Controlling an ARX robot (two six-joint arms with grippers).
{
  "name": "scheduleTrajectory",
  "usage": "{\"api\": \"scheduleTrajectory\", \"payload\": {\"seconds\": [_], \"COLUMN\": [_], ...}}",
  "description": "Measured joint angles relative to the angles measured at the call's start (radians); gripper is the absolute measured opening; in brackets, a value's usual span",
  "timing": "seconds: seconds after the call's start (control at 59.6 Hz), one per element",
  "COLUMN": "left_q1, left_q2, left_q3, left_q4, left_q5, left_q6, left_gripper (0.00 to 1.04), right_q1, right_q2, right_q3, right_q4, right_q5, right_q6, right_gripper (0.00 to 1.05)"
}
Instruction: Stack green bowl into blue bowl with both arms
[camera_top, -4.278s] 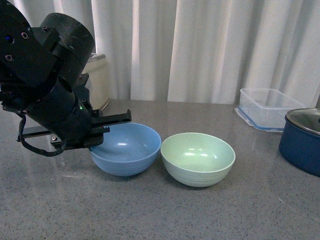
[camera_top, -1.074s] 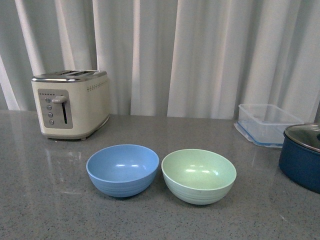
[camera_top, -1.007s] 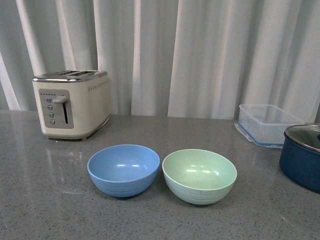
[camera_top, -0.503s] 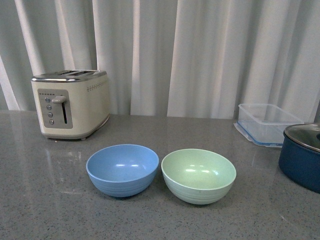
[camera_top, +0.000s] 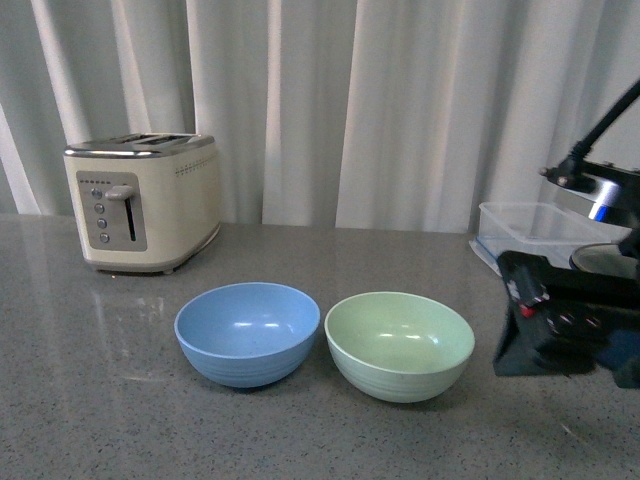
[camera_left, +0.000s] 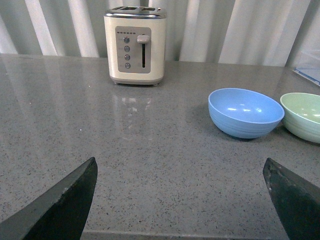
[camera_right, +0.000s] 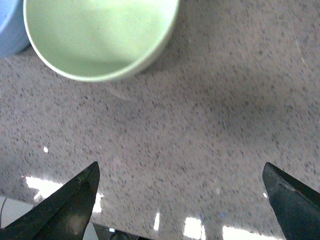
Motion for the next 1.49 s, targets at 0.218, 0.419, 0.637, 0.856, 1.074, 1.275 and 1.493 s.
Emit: {"api": "scheduleTrajectory", "payload": {"seconds": [0.218,0.419,0.637,0.856,1.074,1.275,1.493], "left_q1": [0.000,0.000,0.000,0.000,0.000,0.000,0.000], "left_q2": [0.000,0.000,0.000,0.000,0.000,0.000,0.000], "left_q3": [0.000,0.000,0.000,0.000,0.000,0.000,0.000], "left_q4": [0.000,0.000,0.000,0.000,0.000,0.000,0.000], "left_q5": [0.000,0.000,0.000,0.000,0.000,0.000,0.000], "left_q6": [0.000,0.000,0.000,0.000,0.000,0.000,0.000], "left_gripper": [0.98,0.98,0.98,0.98,0.98,0.98,0.98], "right_q1": [-0.002,-0.018,-0.025,-0.023,-0.022,-0.019,-0.019], "right_q2": [0.172,0.275,0.352,0.408,0.450,0.458,0.458], "right_q3": [0.159,0.248,0.321,0.373,0.388,0.388,0.380], "right_q4": [0.001,0.001,0.000,0.006,0.021,0.058,0.075], "right_q5": [0.000,-0.011,-0.015,-0.019,-0.029,-0.025,-0.027], "right_q6": [0.003,-0.005,-0.016,-0.037,-0.053,-0.066,-0.065], "right_gripper": [0.95,0.95,0.95,0.95,0.95,0.84,0.51]}}
